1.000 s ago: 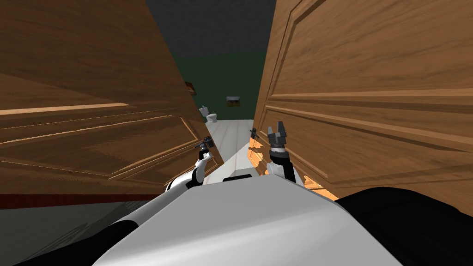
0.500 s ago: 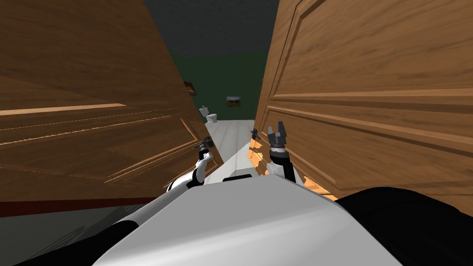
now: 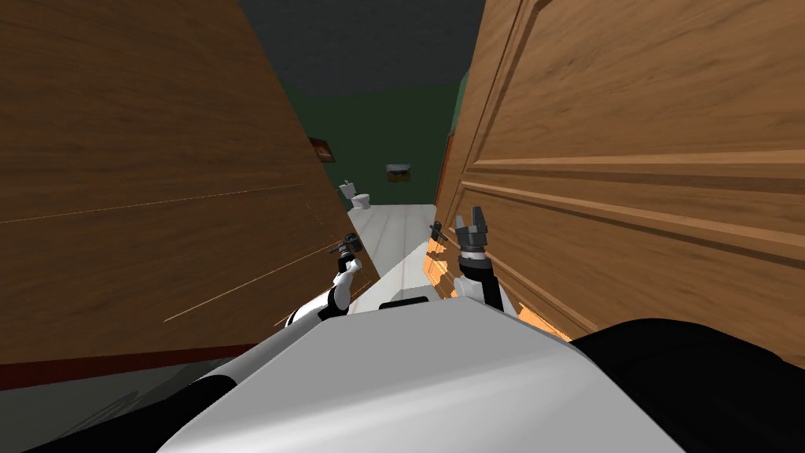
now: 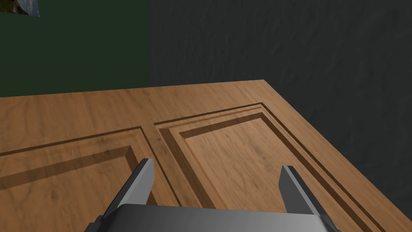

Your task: Push the door open

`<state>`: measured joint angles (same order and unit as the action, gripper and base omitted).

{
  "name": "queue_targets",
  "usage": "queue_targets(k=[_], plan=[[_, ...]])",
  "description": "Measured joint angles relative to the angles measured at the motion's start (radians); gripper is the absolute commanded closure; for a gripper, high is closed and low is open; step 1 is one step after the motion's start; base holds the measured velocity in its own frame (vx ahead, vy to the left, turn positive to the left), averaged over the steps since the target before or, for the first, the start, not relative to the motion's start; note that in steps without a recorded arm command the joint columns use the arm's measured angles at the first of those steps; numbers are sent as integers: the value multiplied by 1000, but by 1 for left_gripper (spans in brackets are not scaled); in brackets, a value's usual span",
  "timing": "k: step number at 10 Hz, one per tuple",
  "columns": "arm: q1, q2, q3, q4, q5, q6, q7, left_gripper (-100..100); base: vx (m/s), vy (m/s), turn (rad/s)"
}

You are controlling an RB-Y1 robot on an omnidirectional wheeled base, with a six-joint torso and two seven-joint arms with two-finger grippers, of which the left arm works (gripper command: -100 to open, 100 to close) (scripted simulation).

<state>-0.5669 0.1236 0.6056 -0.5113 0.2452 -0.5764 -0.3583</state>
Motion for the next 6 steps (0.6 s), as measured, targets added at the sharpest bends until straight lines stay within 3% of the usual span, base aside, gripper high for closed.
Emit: queue_targets(k=[3, 4, 6], plan=[[2, -18, 50, -30, 0, 6, -37, 100, 136, 30, 30], [12, -36, 71, -62, 0, 10, -54, 100, 125, 28, 36], [-18, -25, 102, -14, 1, -18, -74, 100, 89, 21, 15]])
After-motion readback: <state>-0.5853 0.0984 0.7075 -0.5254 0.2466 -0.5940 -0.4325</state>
